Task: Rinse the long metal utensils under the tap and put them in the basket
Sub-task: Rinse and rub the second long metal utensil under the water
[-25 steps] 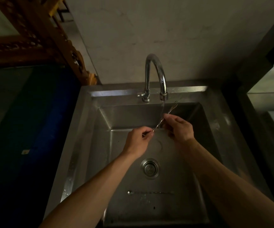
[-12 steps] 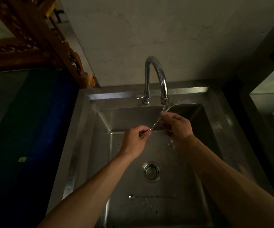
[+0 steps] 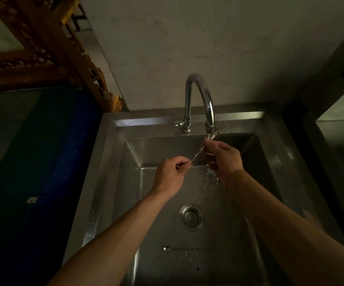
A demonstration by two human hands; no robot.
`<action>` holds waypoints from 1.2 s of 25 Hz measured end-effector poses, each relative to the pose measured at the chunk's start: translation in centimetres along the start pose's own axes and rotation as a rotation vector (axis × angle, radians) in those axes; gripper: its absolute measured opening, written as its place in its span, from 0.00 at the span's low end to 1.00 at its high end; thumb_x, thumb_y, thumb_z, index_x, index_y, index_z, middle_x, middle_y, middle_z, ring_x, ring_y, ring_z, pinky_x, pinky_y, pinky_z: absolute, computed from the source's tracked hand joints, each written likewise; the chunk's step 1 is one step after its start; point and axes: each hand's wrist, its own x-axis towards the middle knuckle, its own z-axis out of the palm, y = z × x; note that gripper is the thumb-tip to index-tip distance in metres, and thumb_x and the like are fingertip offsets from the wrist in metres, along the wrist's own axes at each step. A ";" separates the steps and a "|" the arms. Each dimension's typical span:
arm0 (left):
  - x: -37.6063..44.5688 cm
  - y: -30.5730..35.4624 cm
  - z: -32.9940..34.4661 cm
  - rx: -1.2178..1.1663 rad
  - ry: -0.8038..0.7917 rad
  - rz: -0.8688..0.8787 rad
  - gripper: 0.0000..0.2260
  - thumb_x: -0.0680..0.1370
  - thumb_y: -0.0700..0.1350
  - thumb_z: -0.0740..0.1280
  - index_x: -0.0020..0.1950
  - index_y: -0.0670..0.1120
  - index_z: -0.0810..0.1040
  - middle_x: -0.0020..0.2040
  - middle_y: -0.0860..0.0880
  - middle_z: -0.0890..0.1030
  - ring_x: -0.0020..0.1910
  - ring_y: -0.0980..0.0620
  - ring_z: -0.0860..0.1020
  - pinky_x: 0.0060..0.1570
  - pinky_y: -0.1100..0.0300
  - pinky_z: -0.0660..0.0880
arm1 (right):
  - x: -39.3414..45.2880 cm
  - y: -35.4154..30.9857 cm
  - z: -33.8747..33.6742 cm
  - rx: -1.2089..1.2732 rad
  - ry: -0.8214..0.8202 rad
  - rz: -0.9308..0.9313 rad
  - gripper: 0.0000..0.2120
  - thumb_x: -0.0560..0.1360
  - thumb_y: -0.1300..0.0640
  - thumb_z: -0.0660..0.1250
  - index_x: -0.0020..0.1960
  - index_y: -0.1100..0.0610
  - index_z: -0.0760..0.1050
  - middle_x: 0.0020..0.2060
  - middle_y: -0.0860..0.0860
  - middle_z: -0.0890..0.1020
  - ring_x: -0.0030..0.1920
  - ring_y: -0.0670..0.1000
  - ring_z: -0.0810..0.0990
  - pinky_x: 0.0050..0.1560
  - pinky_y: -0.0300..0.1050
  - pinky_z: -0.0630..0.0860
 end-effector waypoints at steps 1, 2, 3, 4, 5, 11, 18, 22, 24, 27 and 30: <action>0.0 0.2 0.2 0.003 -0.004 0.003 0.03 0.75 0.42 0.68 0.45 0.46 0.82 0.34 0.57 0.78 0.33 0.65 0.74 0.39 0.68 0.70 | 0.1 -0.1 -0.2 -0.007 -0.007 -0.002 0.08 0.73 0.55 0.71 0.49 0.59 0.80 0.41 0.54 0.83 0.44 0.53 0.81 0.46 0.49 0.77; 0.0 0.3 0.4 0.002 -0.007 0.005 0.03 0.75 0.42 0.68 0.46 0.46 0.82 0.35 0.57 0.78 0.33 0.66 0.74 0.39 0.68 0.70 | 0.1 -0.1 -0.4 -0.019 -0.020 -0.003 0.08 0.73 0.57 0.72 0.50 0.59 0.80 0.41 0.54 0.83 0.44 0.53 0.80 0.47 0.50 0.78; 0.1 0.6 0.6 -0.003 -0.010 0.007 0.03 0.75 0.42 0.68 0.46 0.46 0.82 0.35 0.57 0.78 0.34 0.66 0.74 0.39 0.68 0.70 | 0.2 -0.1 -0.7 -0.022 -0.029 -0.008 0.09 0.73 0.57 0.72 0.51 0.60 0.80 0.41 0.54 0.83 0.44 0.53 0.80 0.48 0.51 0.78; 0.2 0.7 0.8 -0.011 -0.013 0.007 0.04 0.75 0.42 0.68 0.46 0.45 0.82 0.35 0.56 0.78 0.34 0.65 0.74 0.39 0.68 0.70 | 0.1 -0.3 -0.9 -0.015 -0.021 -0.007 0.10 0.74 0.55 0.71 0.51 0.60 0.80 0.41 0.54 0.83 0.43 0.52 0.80 0.46 0.49 0.79; 0.2 0.8 1.0 -0.019 -0.019 0.006 0.03 0.75 0.42 0.68 0.46 0.46 0.82 0.35 0.57 0.78 0.33 0.66 0.73 0.38 0.69 0.70 | 0.0 -0.4 -1.1 -0.001 -0.004 -0.011 0.11 0.75 0.53 0.70 0.51 0.60 0.80 0.41 0.53 0.84 0.41 0.51 0.81 0.42 0.45 0.79; 0.8 1.1 1.6 -0.034 -0.017 0.005 0.03 0.75 0.43 0.68 0.45 0.47 0.82 0.34 0.57 0.78 0.34 0.64 0.74 0.40 0.66 0.71 | 0.4 -0.8 -1.7 -0.031 -0.013 -0.022 0.10 0.75 0.53 0.70 0.49 0.60 0.81 0.42 0.54 0.84 0.40 0.50 0.82 0.41 0.45 0.80; 1.5 1.3 1.5 -0.045 -0.013 0.002 0.04 0.75 0.42 0.69 0.43 0.50 0.82 0.34 0.59 0.79 0.35 0.61 0.76 0.42 0.61 0.74 | 0.9 -1.2 -1.5 -0.041 -0.003 -0.028 0.11 0.74 0.52 0.70 0.49 0.60 0.81 0.43 0.55 0.85 0.44 0.55 0.83 0.48 0.50 0.81; 1.4 1.3 1.3 -0.075 0.005 -0.018 0.03 0.74 0.41 0.70 0.43 0.49 0.82 0.34 0.58 0.80 0.35 0.60 0.76 0.43 0.62 0.74 | 0.8 -1.4 -1.1 -0.059 -0.034 -0.040 0.08 0.74 0.57 0.70 0.49 0.62 0.81 0.43 0.56 0.84 0.41 0.51 0.83 0.45 0.46 0.83; 1.3 1.3 1.3 -0.101 0.016 -0.046 0.04 0.72 0.41 0.72 0.41 0.50 0.81 0.35 0.55 0.80 0.36 0.58 0.78 0.44 0.61 0.75 | 0.8 -1.1 -1.0 -0.060 -0.037 -0.040 0.08 0.76 0.56 0.69 0.47 0.60 0.81 0.44 0.57 0.85 0.44 0.54 0.84 0.47 0.49 0.83; 1.1 1.6 1.1 -0.137 0.035 -0.086 0.10 0.69 0.40 0.74 0.35 0.53 0.78 0.32 0.56 0.79 0.34 0.58 0.77 0.40 0.63 0.74 | 0.4 -0.8 -0.7 -0.037 -0.071 -0.050 0.08 0.76 0.56 0.68 0.48 0.61 0.81 0.45 0.57 0.85 0.47 0.57 0.84 0.49 0.52 0.83; 0.7 1.8 0.9 -0.124 0.012 -0.094 0.07 0.70 0.42 0.74 0.37 0.51 0.78 0.33 0.56 0.79 0.33 0.61 0.76 0.36 0.71 0.72 | 0.4 -1.1 -0.7 0.003 -0.048 -0.041 0.15 0.79 0.50 0.63 0.50 0.60 0.81 0.43 0.55 0.86 0.45 0.53 0.85 0.46 0.49 0.82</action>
